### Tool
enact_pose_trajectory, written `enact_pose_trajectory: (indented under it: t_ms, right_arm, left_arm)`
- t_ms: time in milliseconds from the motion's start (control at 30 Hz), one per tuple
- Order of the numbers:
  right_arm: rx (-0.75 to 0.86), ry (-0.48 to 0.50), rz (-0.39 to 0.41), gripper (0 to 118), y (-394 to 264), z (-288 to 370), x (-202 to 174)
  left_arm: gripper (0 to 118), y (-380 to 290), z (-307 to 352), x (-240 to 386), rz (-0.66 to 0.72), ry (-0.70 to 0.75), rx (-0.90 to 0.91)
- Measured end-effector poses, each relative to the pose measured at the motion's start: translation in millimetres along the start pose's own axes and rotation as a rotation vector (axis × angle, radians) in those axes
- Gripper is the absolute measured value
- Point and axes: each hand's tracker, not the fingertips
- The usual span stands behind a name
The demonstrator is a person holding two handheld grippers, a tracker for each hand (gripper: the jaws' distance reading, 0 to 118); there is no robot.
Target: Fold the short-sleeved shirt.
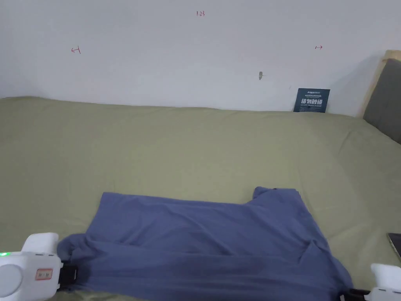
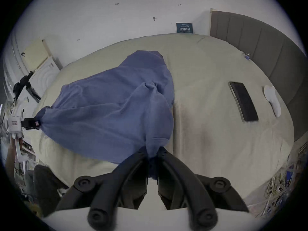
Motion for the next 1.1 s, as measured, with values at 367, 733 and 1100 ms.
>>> enact_pose_trajectory:
  t_ms: [367,733,1100]
  right_arm:
    - [-0.011,0.016,0.002,18,-46,21,-13]
    - [0.147,-0.058,0.011,9,28,20,-16]
    - [0.121,-0.075,0.057,0,113,-63,-11]
  left_arm:
    - [11,-58,17,-18,0.047,-0.032,-0.002]
    - [52,12,24,-7,-0.022,0.064,0.133]
    - [57,145,-98,10,-0.027,0.097,0.067]
